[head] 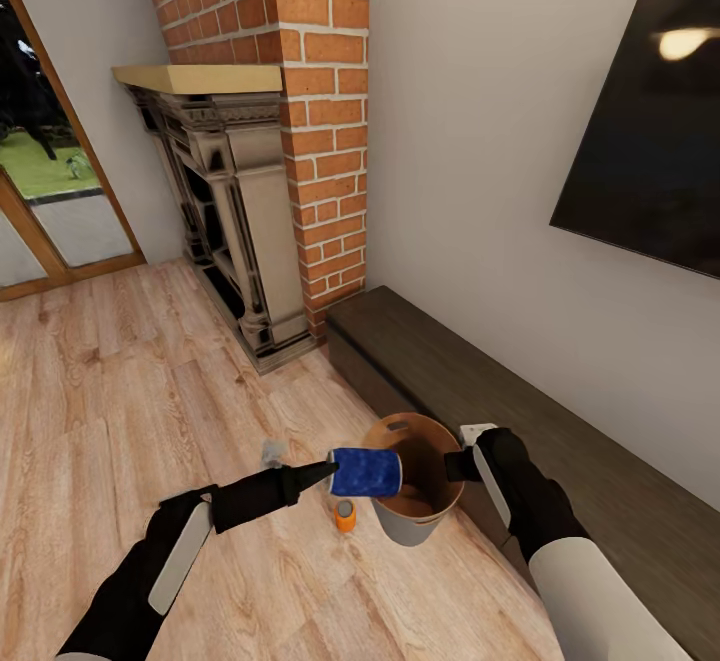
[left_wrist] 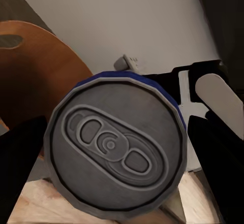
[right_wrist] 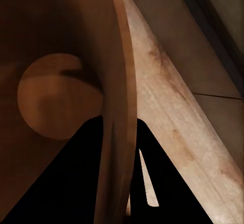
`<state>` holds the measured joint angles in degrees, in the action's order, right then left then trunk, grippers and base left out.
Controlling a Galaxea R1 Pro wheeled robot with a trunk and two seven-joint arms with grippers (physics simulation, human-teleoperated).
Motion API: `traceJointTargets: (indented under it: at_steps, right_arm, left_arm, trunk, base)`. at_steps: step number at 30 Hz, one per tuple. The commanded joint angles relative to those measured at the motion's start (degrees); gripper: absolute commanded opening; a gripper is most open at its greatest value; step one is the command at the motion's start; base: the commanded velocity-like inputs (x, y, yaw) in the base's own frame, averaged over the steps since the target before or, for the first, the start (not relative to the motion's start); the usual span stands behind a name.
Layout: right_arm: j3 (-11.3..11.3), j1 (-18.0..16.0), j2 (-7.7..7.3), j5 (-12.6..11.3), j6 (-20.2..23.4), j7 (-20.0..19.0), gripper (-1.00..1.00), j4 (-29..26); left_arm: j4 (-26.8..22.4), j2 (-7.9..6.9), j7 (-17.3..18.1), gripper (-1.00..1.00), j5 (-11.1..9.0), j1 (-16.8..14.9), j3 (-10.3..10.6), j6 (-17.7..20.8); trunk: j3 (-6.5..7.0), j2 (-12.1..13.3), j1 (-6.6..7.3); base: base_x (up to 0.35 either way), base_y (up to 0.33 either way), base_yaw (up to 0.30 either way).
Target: Put the three can of soda from the living room inside the tash can in the kitchen.
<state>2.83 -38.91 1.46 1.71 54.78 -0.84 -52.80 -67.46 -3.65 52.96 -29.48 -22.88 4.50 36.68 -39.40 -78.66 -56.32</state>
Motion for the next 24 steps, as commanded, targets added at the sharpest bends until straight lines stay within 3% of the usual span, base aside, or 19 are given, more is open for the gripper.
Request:
traceJointTargets:
  at_steps: [1, 4, 8, 13, 18, 24]
  right_arm:
    - [0.0, 0.0, 0.07, -1.3, 0.0, -0.2, -1.0, 0.0]
    - [0.0, 0.0, 0.2, -1.3, 0.0, -0.2, -1.0, 0.0]
    - [0.0, 0.0, 0.33, -1.3, 0.0, -0.2, -1.0, 0.0]
    - [0.0, 0.0, 0.64, -1.3, 0.0, -0.1, -1.0, 0.0]
    - [0.0, 0.0, 0.79, -1.3, 0.0, -0.1, -1.0, 0.0]
    - [0.0, 0.0, 0.82, -1.3, 0.0, -0.1, -1.0, 0.7]
  left_arm:
    - [0.0, 0.14, -0.5, -1.0, 0.0, 0.0, 0.0, 0.1]
    - [-0.1, 0.52, -1.6, -1.0, 0.1, 0.0, 0.1, 0.1]
    - [-0.5, 2.4, -2.3, -1.0, 0.3, 0.0, 0.1, 0.0]
    - [-0.7, 3.66, -3.9, -1.0, 1.9, 0.0, 0.1, 0.1]
    - [-1.0, 5.28, -7.8, -1.0, 3.3, 0.0, 0.1, 0.0]
    - [-4.6, 7.35, -16.1, -1.0, 3.6, 0.0, 0.1, 0.1]
  trunk:
    - [0.01, 0.0, 0.0]
    - [0.01, 0.0, 0.0]
    - [0.01, 0.0, 0.0]
    - [0.01, 0.0, 0.0]
    - [0.01, 0.0, 0.0]
    - [0.01, 0.0, 0.0]
  base:
    - [0.0, 0.0, 0.0]
    - [0.0, 0.0, 0.0]
    - [0.0, 0.0, 0.0]
    - [0.0, 0.0, 0.0]
    - [0.0, 0.0, 0.0]
    - [0.0, 0.0, 0.0]
